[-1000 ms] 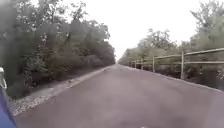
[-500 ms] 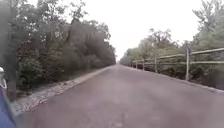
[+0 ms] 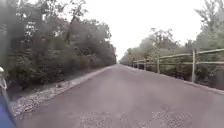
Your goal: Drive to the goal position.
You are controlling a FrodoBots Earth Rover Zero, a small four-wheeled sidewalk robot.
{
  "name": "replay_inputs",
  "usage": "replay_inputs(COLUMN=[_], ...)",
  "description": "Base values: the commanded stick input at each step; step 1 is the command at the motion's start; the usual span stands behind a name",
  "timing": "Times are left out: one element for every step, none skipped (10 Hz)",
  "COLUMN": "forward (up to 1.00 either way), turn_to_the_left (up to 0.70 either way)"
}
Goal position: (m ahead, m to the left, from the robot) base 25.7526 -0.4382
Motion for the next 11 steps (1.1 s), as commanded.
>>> replay_inputs(forward=[0.70,0.70,0.70,0.70,0.70,0.70,0.70,0.70,0.70,0.70,0.70], turn_to_the_left=[0.00,0.00,0.00,0.00,0.00,0.00,0.00,0.00,0.00,0.00,0.00])
